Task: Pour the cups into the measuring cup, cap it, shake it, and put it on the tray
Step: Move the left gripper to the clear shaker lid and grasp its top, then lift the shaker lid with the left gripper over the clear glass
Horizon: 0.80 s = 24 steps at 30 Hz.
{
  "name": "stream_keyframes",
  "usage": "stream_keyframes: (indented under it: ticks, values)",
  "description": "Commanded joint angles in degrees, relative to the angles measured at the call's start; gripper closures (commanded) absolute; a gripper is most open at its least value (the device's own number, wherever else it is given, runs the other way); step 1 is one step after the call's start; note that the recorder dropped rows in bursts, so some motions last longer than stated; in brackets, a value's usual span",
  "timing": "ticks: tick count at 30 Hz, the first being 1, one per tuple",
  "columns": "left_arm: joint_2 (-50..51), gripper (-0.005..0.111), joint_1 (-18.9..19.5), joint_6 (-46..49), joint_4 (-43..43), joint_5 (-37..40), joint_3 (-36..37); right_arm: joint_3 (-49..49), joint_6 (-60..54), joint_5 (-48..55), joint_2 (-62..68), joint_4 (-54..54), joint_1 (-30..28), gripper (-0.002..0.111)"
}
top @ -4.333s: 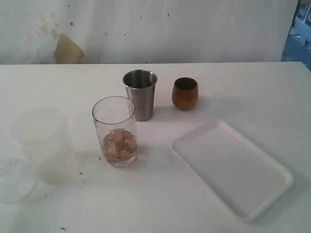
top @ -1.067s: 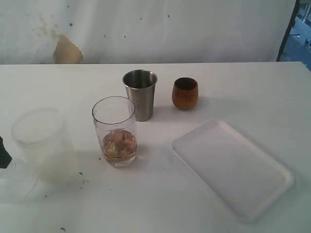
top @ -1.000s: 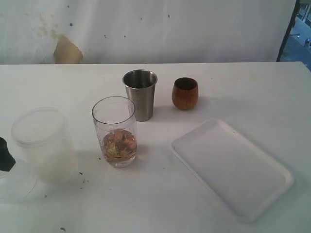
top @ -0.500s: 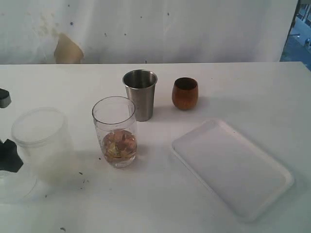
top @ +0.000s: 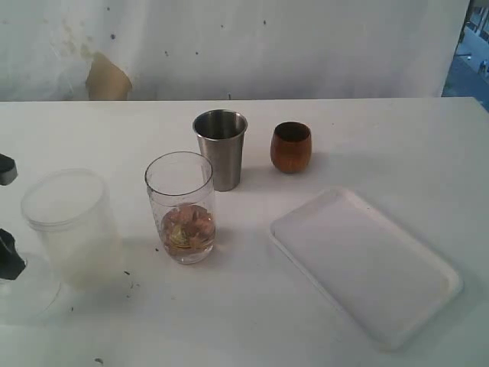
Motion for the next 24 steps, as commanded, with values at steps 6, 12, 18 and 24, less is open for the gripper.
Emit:
stream_keyframes:
  ticks: [6, 12, 18, 24]
  values:
    - [-0.2, 0.107, -0.1, -9.2, 11.2, 12.1, -2.3, 0.3, 0.1, -0.2, -0.3, -0.1, -0.4, 0.108]
    - [-4.3, 0.107, -0.1, -10.5, 12.2, 24.3, -7.7, 0.3, 0.1, -0.2, -0.3, -0.1, -0.4, 0.108]
    - [-11.4, 0.107, -0.1, -16.3, 11.1, 31.3, -21.6, 0.3, 0.1, -0.2, -0.3, -0.1, -0.4, 0.108]
    - [-13.2, 0.107, -0.6, -15.9, -4.5, 31.3, -33.3, 0.3, 0.1, -0.2, -0.3, -0.1, -0.4, 0.108]
